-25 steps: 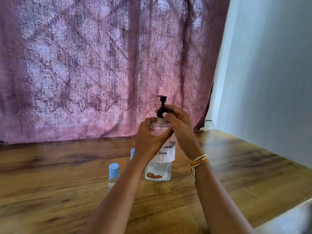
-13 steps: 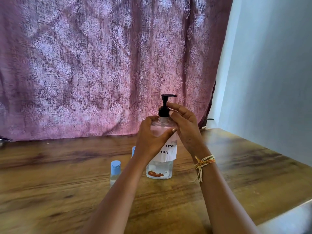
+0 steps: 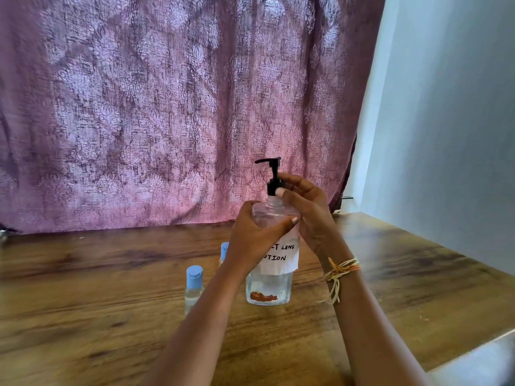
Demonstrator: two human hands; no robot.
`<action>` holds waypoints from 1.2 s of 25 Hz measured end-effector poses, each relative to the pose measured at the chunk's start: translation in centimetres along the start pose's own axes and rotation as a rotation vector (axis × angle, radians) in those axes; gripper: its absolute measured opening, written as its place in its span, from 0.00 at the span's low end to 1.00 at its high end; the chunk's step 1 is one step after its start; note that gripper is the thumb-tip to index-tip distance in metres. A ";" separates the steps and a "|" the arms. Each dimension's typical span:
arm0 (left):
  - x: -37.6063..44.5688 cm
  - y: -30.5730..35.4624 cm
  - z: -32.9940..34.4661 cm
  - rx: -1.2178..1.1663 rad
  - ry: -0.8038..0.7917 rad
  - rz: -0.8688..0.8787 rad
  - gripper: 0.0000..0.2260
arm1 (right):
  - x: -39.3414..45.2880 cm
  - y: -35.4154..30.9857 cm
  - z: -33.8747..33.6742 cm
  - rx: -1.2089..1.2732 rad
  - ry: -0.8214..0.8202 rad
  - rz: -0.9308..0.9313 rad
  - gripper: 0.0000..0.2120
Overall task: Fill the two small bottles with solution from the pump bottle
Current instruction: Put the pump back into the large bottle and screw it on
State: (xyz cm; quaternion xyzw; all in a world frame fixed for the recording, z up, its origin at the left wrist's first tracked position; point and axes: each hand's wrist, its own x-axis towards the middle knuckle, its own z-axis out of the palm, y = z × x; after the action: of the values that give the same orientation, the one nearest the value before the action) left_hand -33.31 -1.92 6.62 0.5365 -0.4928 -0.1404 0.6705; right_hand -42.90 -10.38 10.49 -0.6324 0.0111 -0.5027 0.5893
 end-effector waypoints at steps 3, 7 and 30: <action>-0.1 0.1 0.0 -0.040 -0.011 -0.011 0.19 | -0.2 0.0 0.0 -0.005 -0.020 0.020 0.19; -0.4 -0.1 -0.1 -0.176 -0.046 -0.040 0.15 | -0.1 0.1 -0.3 0.108 -0.038 0.098 0.16; 0.1 -0.4 -0.3 -0.178 -0.101 -0.001 0.18 | 0.0 -0.5 -0.1 -0.102 -0.086 0.014 0.17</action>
State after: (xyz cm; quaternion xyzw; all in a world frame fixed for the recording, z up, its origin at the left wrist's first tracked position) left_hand -32.95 -1.95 6.35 0.4671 -0.5112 -0.2108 0.6899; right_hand -43.22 -10.25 10.82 -0.6825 0.0158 -0.4698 0.5597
